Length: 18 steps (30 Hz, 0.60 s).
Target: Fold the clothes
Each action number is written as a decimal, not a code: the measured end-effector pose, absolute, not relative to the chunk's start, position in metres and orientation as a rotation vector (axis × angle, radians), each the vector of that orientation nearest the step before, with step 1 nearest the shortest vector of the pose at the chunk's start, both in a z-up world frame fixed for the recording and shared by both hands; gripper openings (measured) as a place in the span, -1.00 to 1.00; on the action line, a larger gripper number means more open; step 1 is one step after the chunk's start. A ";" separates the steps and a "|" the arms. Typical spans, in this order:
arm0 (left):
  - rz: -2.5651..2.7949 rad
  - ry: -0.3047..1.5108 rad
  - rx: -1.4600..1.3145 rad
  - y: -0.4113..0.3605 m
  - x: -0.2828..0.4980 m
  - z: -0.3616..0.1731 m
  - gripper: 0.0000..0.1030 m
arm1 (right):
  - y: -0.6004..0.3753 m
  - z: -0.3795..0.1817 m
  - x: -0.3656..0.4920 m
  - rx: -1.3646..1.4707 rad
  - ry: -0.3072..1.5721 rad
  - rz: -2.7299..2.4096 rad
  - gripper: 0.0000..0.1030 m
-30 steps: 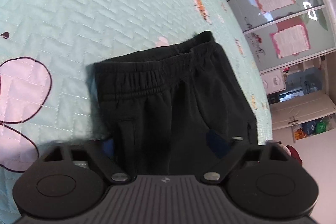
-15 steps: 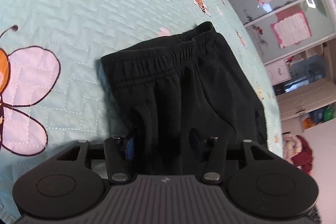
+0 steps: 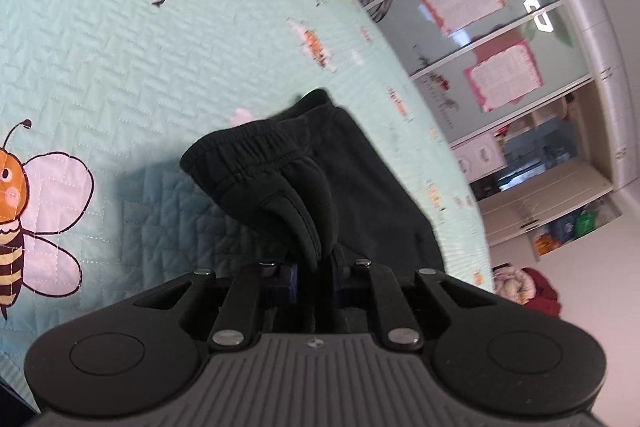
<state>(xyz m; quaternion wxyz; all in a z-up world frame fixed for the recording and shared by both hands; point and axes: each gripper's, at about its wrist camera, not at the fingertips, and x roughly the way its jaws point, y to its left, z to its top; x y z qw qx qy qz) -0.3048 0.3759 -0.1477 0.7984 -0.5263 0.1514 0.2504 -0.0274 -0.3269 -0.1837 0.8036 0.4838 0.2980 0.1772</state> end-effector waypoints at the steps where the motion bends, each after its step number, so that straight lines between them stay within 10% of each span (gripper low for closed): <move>1: 0.538 0.326 -1.131 0.376 -0.306 -0.149 -0.74 | -0.329 -0.183 -0.027 1.042 0.637 0.378 -0.92; 11: 0.603 0.455 -1.185 0.379 -0.301 -0.185 -0.51 | -0.328 -0.201 -0.022 1.076 0.701 0.335 -0.79; 15: 0.636 0.482 -1.172 0.382 -0.299 -0.190 0.13 | -0.322 -0.208 -0.021 1.053 0.738 0.304 -0.21; 18: 0.625 0.501 -1.164 0.380 -0.299 -0.196 -0.01 | -0.317 -0.215 -0.021 1.026 0.780 0.306 -0.23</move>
